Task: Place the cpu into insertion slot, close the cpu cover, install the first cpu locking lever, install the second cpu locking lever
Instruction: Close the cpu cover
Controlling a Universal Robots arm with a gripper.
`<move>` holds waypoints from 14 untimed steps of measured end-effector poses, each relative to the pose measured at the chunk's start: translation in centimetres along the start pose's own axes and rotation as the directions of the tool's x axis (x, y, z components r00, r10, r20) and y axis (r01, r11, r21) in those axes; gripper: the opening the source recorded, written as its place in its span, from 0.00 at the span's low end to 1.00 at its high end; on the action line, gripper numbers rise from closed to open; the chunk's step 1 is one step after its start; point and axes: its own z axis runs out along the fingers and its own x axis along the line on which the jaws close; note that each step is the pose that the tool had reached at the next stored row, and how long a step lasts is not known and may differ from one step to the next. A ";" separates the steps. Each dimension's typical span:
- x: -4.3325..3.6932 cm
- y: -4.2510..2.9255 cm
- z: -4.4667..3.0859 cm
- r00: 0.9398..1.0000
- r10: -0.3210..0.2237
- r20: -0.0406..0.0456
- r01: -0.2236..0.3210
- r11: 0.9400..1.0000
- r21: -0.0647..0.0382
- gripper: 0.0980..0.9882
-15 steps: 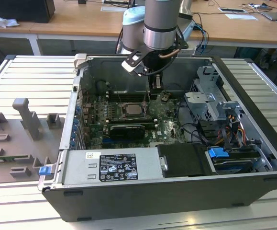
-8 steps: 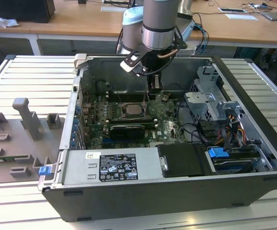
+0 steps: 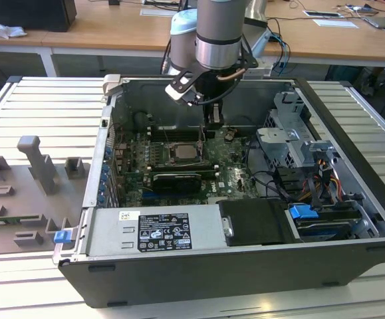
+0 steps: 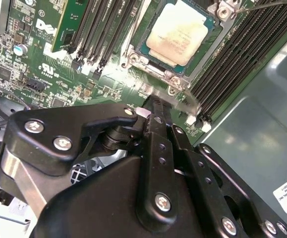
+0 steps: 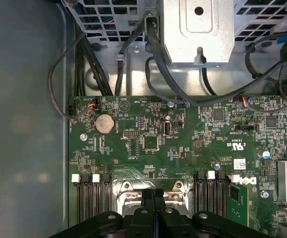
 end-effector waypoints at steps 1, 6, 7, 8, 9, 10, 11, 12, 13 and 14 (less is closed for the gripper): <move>0.00 -0.12 0.00 1.000 0.000 0.000 0.000 1.000 0.000 0.01; -0.01 -0.61 0.00 1.000 0.000 0.000 0.000 1.000 0.000 0.01; -0.01 -0.70 0.00 1.000 0.000 0.000 0.000 1.000 0.000 0.01; -0.01 -0.77 0.00 1.000 0.000 0.000 0.000 1.000 0.000 0.01; -0.01 -0.83 0.00 1.000 0.000 0.000 0.000 1.000 0.000 0.01; -0.01 -0.91 0.00 1.000 0.000 0.000 0.000 1.000 0.000 0.01; -0.01 -0.97 0.00 1.000 0.000 0.000 0.000 1.000 0.000 0.01; -0.01 -1.15 0.00 1.000 0.000 0.000 0.000 1.000 0.000 0.01; -0.01 -1.25 0.00 1.000 0.000 0.000 0.000 1.000 0.000 0.01; -0.01 -1.30 0.00 1.000 0.000 0.000 0.000 1.000 0.000 0.01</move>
